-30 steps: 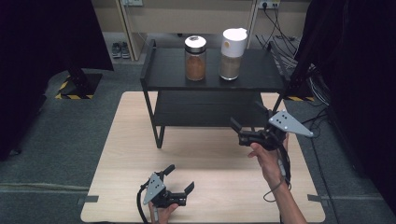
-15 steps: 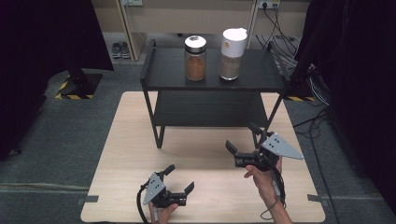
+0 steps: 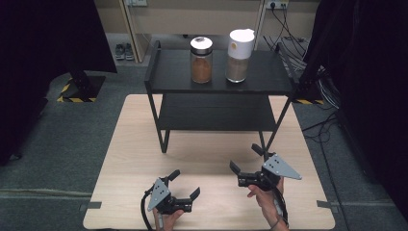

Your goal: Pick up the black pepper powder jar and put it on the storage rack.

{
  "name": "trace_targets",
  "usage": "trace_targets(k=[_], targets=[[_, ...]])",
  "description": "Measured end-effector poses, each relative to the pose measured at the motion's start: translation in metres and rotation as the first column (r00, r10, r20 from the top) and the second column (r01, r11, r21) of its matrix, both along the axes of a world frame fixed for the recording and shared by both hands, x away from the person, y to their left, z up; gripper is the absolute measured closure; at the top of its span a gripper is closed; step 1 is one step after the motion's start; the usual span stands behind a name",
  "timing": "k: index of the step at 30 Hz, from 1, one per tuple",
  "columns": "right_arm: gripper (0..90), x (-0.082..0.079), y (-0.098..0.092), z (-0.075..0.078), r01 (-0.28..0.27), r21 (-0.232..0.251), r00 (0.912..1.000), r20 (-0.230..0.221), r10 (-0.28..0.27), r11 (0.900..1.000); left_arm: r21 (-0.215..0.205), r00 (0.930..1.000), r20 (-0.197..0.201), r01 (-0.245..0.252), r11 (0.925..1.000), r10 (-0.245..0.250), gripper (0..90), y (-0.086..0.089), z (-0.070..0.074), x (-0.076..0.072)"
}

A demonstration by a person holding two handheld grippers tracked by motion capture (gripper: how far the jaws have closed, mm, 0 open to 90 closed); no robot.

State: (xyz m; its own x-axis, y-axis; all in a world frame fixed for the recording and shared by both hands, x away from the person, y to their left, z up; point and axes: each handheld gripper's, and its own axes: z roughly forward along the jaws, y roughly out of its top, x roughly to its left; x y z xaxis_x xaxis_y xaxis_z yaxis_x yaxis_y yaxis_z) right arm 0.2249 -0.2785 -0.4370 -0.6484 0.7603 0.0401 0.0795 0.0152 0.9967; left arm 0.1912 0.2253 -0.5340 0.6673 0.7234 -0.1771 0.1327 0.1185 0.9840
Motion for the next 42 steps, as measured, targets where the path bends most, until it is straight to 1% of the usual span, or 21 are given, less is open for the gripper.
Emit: trace_targets(k=[4, 12, 17, 23, 29, 32, 42], targets=[[0.4, -0.003, 0.002, -0.011, -0.002, -0.002, 1.0, -0.001, 0.002, 1.0, -0.001, 1.0, 0.0, -0.001, 1.0, 0.001, 0.4, 0.0, 0.0, 0.0], [0.4, -0.009, 0.004, -0.03, -0.019, -0.019, 0.9995, -0.027, 0.019, 1.0, -0.003, 1.0, 0.0, -0.002, 1.0, 0.002, 0.4, 0.0, 0.0, 0.0], [0.5, -0.011, 0.004, -0.043, -0.028, -0.017, 0.999, -0.036, 0.027, 0.999, 0.0, 1.0, 0.0, -0.002, 1.0, 0.002, 0.4, 0.0, 0.0, 0.0], [0.4, -0.014, 0.006, -0.05, -0.042, -0.023, 0.9984, -0.038, 0.041, 0.999, -0.002, 1.0, -0.001, -0.002, 1.0, 0.002, 0.4, 0.0, 0.0, 0.0], [0.5, -0.018, 0.005, -0.058, -0.035, -0.014, 0.9982, -0.05, 0.034, 0.999, -0.006, 1.0, -0.002, -0.002, 1.0, 0.002, 0.4, 0.0, 0.0, 0.0], [0.4, -0.021, 0.005, -0.062, -0.036, -0.016, 0.9982, -0.048, 0.035, 0.999, -0.006, 1.0, -0.002, -0.002, 1.0, 0.002, 0.4, 0.0, 0.0, 0.0], [0.4, -0.028, 0.004, -0.067, -0.026, -0.008, 0.9983, -0.052, 0.026, 1.0, -0.007, 1.0, -0.004, -0.003, 1.0, 0.003, 0.4, 0.0, 0.0, 0.0]])
